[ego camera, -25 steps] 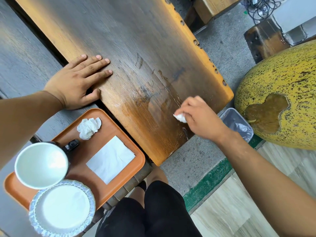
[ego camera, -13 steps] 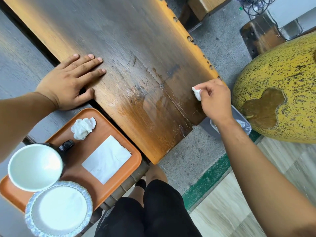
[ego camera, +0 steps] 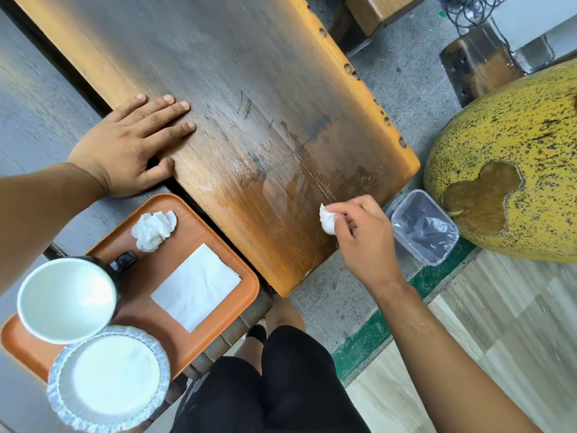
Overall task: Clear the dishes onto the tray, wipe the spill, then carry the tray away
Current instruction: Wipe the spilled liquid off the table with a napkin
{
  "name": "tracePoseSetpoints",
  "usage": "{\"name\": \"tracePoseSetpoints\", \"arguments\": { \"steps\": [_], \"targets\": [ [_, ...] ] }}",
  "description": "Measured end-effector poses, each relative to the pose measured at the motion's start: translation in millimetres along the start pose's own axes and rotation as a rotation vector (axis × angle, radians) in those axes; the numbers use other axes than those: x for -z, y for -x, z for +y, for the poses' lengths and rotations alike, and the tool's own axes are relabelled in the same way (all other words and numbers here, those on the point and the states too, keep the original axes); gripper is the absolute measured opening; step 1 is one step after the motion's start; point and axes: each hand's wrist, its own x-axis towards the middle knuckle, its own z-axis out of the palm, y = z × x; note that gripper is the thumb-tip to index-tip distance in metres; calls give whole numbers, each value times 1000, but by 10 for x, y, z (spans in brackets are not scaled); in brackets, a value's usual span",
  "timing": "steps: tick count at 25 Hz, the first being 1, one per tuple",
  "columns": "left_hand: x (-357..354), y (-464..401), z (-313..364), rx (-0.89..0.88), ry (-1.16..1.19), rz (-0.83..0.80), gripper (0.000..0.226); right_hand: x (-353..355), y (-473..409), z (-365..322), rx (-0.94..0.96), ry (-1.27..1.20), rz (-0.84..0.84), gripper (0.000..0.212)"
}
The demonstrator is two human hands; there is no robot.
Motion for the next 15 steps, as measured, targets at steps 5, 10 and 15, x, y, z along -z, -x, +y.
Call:
{"name": "tracePoseSetpoints", "arguments": {
  "steps": [5, 10, 15],
  "targets": [
    [-13, -10, -1, -8, -7, 17, 68, -293, 712, -21, 125, 76, -222, 27],
    [16, -8, 24, 7, 4, -5, 68, -296, 725, -13, 140, -40, -75, 18],
    [6, -1, 31, 5, 7, -1, 68, -284, 623, 164, -12, -3, -23, 18]
  ]
}}
